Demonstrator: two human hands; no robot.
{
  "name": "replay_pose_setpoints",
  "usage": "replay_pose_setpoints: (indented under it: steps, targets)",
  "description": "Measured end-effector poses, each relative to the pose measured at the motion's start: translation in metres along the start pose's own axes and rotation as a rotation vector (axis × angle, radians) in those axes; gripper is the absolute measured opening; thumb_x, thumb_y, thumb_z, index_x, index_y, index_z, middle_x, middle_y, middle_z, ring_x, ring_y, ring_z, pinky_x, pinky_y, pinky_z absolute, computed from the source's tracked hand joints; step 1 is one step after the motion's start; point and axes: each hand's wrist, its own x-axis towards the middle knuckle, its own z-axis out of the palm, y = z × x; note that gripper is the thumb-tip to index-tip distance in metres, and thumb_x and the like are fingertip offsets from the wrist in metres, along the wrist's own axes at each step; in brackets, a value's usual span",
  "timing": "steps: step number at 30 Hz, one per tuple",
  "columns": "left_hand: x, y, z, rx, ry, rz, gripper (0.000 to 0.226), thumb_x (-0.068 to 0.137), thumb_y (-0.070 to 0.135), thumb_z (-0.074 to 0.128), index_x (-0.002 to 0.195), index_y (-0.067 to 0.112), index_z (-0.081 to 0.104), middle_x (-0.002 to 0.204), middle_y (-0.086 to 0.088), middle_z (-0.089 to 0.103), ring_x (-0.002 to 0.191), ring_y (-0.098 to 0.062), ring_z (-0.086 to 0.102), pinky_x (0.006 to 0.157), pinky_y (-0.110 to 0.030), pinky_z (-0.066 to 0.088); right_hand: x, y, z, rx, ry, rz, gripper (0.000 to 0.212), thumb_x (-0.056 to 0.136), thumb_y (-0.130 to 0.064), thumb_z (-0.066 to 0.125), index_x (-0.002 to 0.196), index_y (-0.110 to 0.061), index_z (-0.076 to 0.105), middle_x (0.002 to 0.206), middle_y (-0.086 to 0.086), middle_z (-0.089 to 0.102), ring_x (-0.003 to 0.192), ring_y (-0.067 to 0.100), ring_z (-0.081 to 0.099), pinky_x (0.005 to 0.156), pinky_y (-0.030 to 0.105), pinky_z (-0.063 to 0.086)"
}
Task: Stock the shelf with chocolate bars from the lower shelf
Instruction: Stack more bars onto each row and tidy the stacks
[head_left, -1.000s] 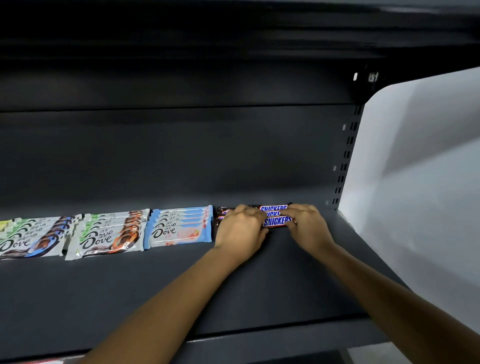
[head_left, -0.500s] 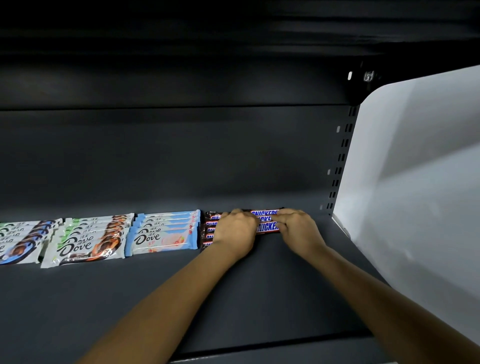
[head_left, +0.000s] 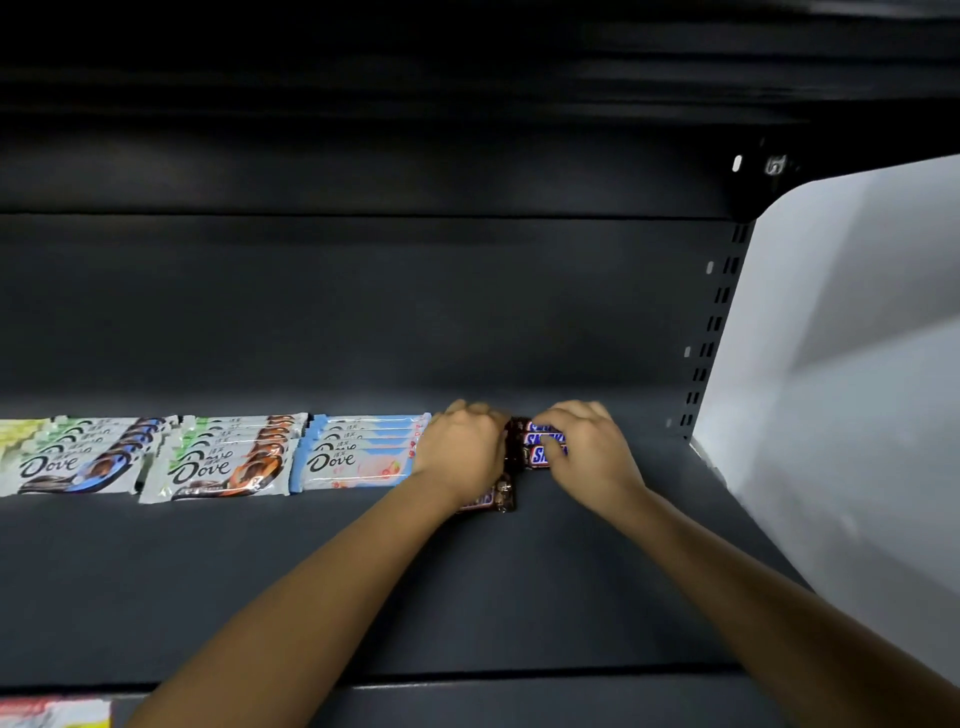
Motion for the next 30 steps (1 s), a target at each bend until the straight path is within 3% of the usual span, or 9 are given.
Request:
replay_pose_setpoints:
  steps: [11,20,30]
  targets:
    - [-0.057,-0.105,-0.042,0.012,0.073,-0.106,0.039,0.083,0.015,0.050,0.121,0.019,0.060,0.115,-0.006,0.062,0.108,-0.028,0.052,0.088,-0.033,0.044,0.013,-0.121,0.041,0.054,0.040,-0.133,0.013,0.081,-0.012,0.062,0.090,-0.015,0.071,0.093,0.002,0.068,0.089,0.026,0.056,0.078,0.034,0.046]
    - [-0.113,-0.194,-0.059,0.030,0.047,-0.113,0.028,0.088,0.025,0.046,0.112,0.022,0.060,0.115,0.001,0.061,0.110,-0.024,0.050,0.089,-0.032,0.042,0.011,-0.221,0.091,0.017,-0.111,-0.035,0.029,0.089,-0.021,0.052,0.116,-0.019,0.062,0.120,-0.001,0.059,0.115,0.021,0.046,0.098,0.033,0.037]
    - [-0.170,-0.262,-0.076,0.044,0.002,-0.195,0.032,0.087,0.022,0.046,0.117,0.025,0.057,0.120,0.002,0.058,0.113,-0.025,0.047,0.089,-0.034,0.041,0.008,-0.294,0.127,0.055,-0.187,-0.080,0.025,0.090,-0.023,0.052,0.112,-0.019,0.063,0.112,0.000,0.060,0.107,0.022,0.050,0.090,0.028,0.039]
